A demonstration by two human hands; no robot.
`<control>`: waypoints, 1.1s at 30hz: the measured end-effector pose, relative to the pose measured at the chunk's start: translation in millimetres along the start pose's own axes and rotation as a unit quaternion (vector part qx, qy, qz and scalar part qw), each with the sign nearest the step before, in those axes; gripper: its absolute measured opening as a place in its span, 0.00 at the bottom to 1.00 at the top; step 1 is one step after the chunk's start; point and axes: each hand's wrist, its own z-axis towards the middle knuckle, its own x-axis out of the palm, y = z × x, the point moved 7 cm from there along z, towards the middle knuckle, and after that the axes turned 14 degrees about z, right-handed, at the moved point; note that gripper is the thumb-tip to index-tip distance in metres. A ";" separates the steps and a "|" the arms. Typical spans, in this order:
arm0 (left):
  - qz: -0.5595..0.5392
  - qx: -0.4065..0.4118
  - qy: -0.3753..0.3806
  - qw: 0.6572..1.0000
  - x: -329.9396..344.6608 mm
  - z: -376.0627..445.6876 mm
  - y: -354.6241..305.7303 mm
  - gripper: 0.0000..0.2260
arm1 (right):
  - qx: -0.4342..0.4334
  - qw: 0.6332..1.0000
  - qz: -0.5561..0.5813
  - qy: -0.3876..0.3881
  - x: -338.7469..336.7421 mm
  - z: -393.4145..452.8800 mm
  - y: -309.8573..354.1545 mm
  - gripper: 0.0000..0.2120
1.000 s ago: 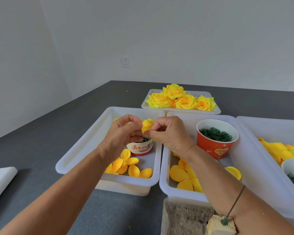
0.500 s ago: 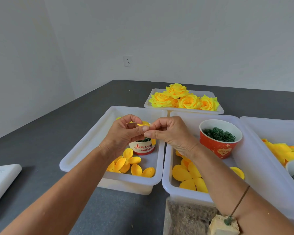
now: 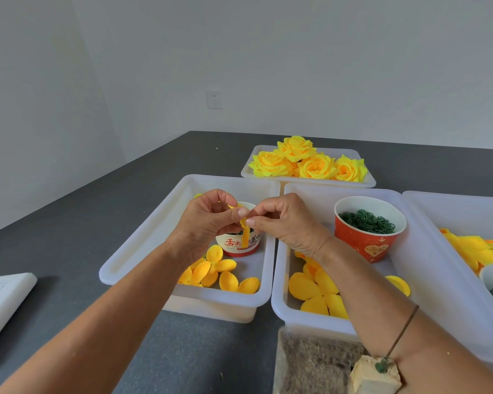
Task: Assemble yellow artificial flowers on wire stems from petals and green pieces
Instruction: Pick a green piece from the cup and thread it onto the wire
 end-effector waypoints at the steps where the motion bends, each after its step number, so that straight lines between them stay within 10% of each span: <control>1: -0.002 0.000 0.002 1.000 -0.4 -0.1 -0.4 0.09 | 0.007 1.000 0.008 0.003 0.1 0.5 -0.4 0.04; 33: 0.058 0.010 0.002 0.998 3.0 -2.5 -4.6 0.09 | 0.083 0.993 0.046 -0.072 -10.5 -4.8 0.2 0.08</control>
